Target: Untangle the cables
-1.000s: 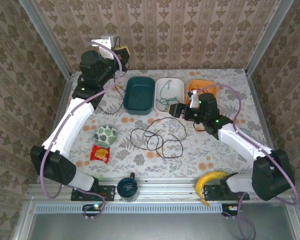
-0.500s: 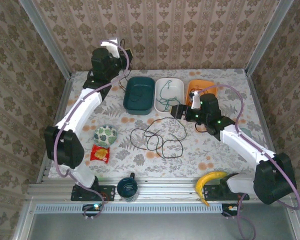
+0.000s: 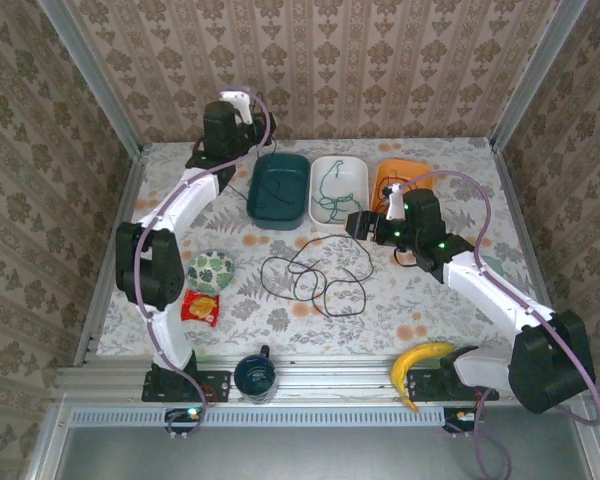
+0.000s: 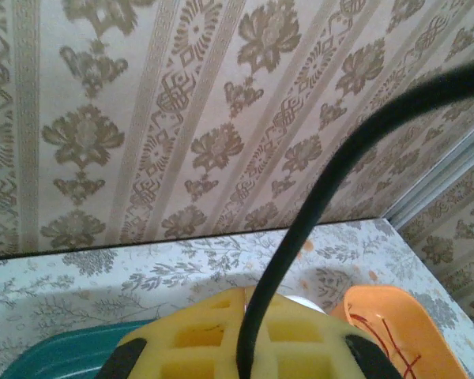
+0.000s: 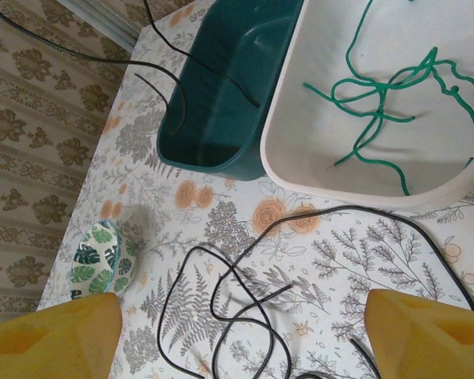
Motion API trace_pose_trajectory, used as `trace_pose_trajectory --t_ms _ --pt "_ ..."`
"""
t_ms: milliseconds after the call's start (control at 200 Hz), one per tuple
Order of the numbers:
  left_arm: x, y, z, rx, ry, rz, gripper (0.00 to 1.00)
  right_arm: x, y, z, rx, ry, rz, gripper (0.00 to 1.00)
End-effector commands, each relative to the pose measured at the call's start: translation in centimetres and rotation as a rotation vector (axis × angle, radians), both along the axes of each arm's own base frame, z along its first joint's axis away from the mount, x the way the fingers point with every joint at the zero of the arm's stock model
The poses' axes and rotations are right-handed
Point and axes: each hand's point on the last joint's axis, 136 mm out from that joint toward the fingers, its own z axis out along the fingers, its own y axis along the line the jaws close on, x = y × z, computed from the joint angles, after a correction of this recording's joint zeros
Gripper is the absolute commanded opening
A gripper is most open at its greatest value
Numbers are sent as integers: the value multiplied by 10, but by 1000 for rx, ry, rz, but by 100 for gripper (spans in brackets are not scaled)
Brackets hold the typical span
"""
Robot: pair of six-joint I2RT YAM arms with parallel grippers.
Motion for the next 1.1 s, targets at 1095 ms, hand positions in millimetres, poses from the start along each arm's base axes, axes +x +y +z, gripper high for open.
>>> trace_pose_trajectory --t_ms 1095 --pt "17 11 -155 312 382 34 0 -7 -19 -7 -45 2 -38 80"
